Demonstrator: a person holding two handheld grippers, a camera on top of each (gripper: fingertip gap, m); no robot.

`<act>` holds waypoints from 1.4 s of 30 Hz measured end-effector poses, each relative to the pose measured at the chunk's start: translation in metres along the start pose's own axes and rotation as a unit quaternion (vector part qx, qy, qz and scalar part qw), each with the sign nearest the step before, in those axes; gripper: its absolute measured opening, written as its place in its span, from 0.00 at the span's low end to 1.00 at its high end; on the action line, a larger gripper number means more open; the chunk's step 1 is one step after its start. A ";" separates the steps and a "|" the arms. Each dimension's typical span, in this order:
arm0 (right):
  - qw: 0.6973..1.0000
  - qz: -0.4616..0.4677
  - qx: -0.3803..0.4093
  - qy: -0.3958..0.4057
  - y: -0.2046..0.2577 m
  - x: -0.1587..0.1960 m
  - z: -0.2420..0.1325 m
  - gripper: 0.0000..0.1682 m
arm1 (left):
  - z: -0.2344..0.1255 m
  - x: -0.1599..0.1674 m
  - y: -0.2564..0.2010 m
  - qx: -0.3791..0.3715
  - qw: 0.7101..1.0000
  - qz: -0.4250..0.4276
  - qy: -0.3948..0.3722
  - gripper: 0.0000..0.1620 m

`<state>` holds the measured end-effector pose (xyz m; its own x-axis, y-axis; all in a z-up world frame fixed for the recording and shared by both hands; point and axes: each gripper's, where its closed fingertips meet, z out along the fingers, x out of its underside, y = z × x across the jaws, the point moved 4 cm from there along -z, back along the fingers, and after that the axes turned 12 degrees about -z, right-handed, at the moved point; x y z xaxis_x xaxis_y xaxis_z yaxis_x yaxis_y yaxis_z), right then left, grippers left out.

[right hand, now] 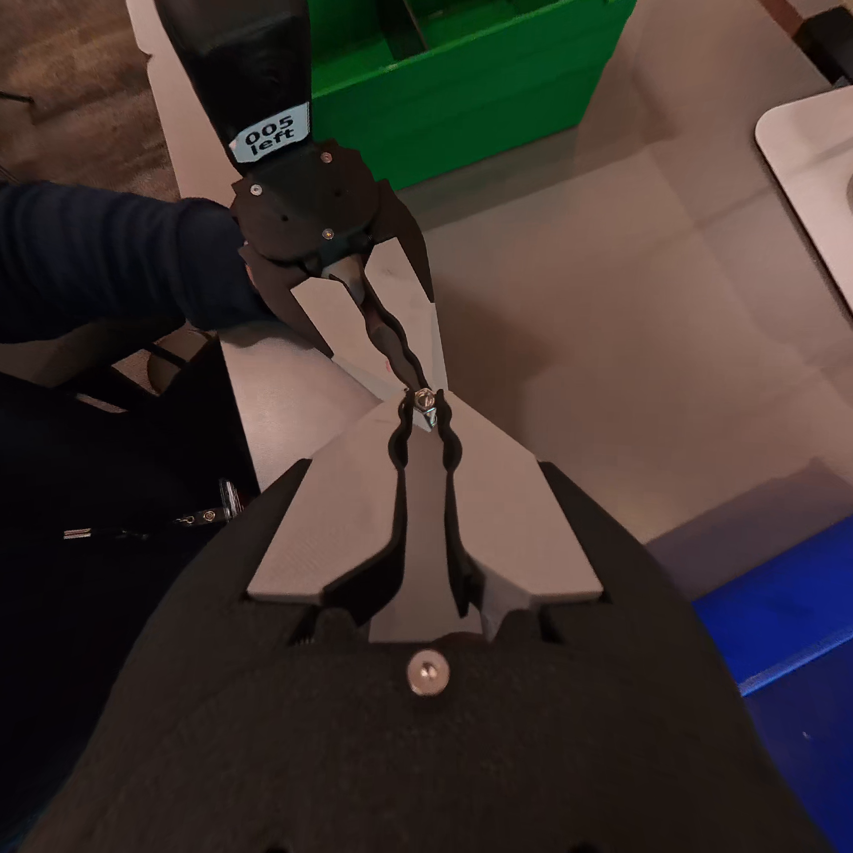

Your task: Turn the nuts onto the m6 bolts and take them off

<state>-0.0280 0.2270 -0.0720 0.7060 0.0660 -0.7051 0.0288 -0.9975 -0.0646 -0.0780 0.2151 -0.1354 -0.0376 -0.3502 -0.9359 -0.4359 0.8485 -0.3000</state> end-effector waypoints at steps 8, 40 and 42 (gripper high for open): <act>0.999 0.012 -0.007 0.032 -0.004 0.001 0.013 0.04 | 0.000 0.001 0.004 -0.014 1.000 -0.006 0.004 0.02; 0.999 0.008 0.003 0.048 -0.005 0.005 0.019 0.04 | 0.000 0.001 0.003 -0.017 1.000 -0.003 0.004 0.02; 0.999 0.007 0.005 0.049 -0.005 0.005 0.019 0.04 | 0.001 0.001 0.003 -0.017 1.000 -0.003 0.004 0.02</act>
<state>-0.0380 0.2331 -0.0893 0.7721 0.0489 -0.6336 0.0118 -0.9980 -0.0626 -0.0788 0.2177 -0.1369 -0.0424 -0.3594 -0.9322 -0.4665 0.8323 -0.2996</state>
